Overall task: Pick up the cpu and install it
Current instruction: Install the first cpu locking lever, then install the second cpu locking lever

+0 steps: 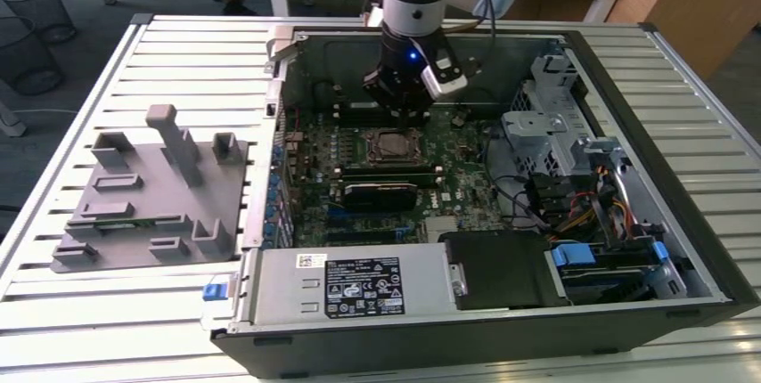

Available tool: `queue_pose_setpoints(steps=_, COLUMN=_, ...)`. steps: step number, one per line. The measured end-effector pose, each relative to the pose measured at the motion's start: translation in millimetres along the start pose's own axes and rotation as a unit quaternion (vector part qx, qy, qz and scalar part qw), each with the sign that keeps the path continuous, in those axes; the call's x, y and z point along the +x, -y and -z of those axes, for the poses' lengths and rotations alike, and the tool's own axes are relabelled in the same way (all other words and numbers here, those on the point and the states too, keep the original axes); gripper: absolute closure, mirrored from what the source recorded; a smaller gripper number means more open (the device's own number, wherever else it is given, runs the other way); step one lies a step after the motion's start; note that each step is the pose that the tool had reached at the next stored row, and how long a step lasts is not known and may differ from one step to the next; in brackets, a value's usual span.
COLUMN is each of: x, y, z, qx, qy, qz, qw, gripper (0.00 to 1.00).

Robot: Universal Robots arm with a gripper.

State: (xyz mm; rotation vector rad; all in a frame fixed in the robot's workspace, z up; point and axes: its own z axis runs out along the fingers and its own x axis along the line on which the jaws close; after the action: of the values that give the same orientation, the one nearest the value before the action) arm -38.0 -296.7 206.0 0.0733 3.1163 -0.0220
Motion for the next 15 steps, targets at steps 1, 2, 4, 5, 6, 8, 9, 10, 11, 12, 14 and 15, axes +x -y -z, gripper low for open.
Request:
queue_pose_setpoints(steps=1, x=-0.1, y=0.4, z=0.0, qx=-0.0003, qy=0.0000, qz=0.000, qw=1.0000, gripper=0.89)
queue_pose_setpoints(steps=2, x=-0.2, y=0.8, z=0.0, qx=-0.0005, qy=0.0000, qz=0.000, qw=1.0000, gripper=0.89)
queue_pose_setpoints(steps=4, x=-0.4, y=1.6, z=0.0, qx=-0.0009, qy=0.0000, qz=0.000, qw=1.0000, gripper=0.89)
queue_pose_setpoints(steps=5, x=-0.5, y=2.1, z=-0.1, qx=-0.0012, qy=0.0000, qz=0.000, qw=1.0000, gripper=0.89)
queue_pose_setpoints(steps=6, x=-0.6, y=2.5, z=-0.1, qx=-0.0013, qy=0.0000, qz=0.000, qw=1.0000, gripper=0.89)
queue_pose_setpoints(steps=8, x=-0.8, y=3.5, z=-0.1, qx=-0.0014, qy=-0.0001, qz=0.000, qw=1.0000, gripper=0.89)
queue_pose_setpoints(steps=9, x=-1.1, y=4.0, z=-0.1, qx=-0.0015, qy=-0.0001, qz=0.000, qw=1.0000, gripper=0.89)
queue_pose_setpoints(steps=10, x=-1.3, y=4.5, z=-0.1, qx=-0.0015, qy=-0.0001, qz=0.000, qw=1.0000, gripper=0.89)
queue_pose_setpoints(steps=11, x=-1.5, y=5.2, z=-0.1, qx=-0.0015, qy=-0.0001, qz=0.000, qw=1.0000, gripper=0.89)
queue_pose_setpoints(steps=12, x=-1.7, y=5.8, z=-0.1, qx=-0.0016, qy=-0.0001, qz=0.000, qw=1.0000, gripper=0.89)
queue_pose_setpoints(steps=14, x=-2.0, y=7.4, z=-0.1, qx=-0.0017, qy=-0.0001, qz=0.000, qw=1.0000, gripper=0.89)
queue_pose_setpoints(steps=15, x=-2.1, y=8.3, z=-0.2, qx=-0.0017, qy=-0.0001, qz=0.000, qw=1.0000, gripper=0.89)
